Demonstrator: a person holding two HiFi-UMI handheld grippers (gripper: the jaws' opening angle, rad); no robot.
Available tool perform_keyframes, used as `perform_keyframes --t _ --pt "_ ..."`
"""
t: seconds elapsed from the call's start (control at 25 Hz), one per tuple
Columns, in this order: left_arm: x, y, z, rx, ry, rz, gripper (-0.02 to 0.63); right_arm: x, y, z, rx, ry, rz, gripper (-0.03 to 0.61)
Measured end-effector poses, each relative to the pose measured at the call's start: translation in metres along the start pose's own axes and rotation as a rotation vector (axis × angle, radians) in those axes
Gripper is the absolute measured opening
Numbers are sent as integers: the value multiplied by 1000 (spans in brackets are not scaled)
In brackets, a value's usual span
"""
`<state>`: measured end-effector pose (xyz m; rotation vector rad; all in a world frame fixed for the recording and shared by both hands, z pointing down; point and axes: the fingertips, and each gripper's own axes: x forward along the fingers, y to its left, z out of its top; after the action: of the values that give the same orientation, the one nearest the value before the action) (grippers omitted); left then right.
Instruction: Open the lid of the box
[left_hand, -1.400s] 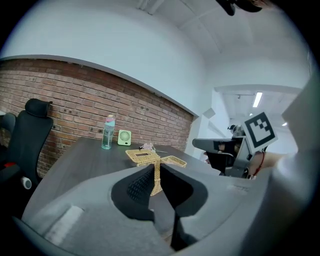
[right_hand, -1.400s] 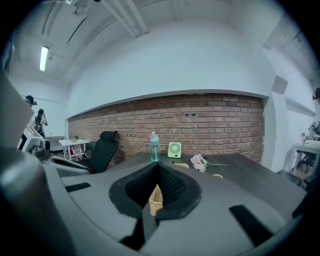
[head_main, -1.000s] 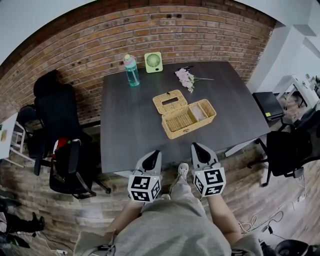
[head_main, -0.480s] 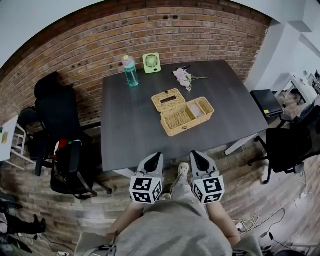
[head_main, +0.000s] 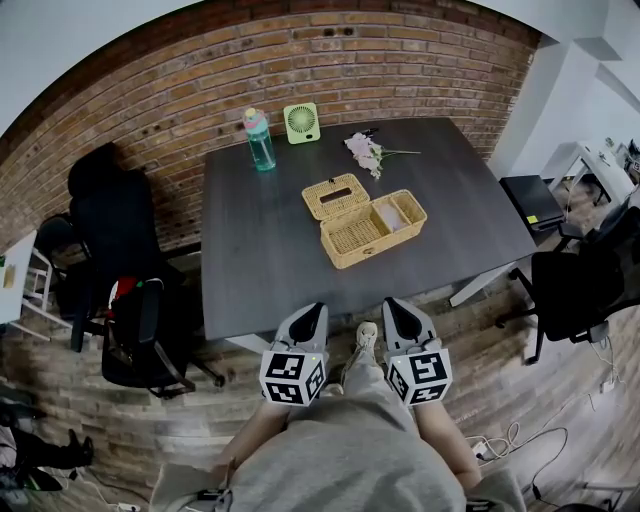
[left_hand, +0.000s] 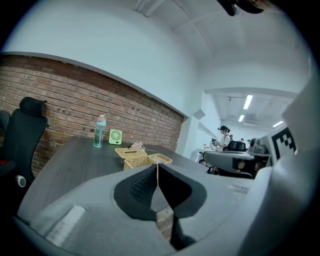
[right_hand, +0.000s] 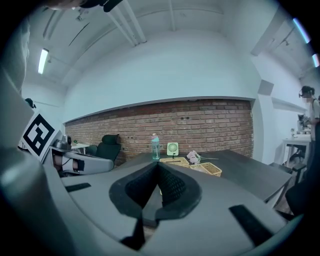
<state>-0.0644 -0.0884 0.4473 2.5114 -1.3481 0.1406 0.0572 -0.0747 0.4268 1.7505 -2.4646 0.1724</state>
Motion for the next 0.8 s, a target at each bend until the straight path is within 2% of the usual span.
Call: perform_keyframes --t 0.8 --pt "1 0 -1 -4 6 -3 21 2 -2 0 29 1 3 0"
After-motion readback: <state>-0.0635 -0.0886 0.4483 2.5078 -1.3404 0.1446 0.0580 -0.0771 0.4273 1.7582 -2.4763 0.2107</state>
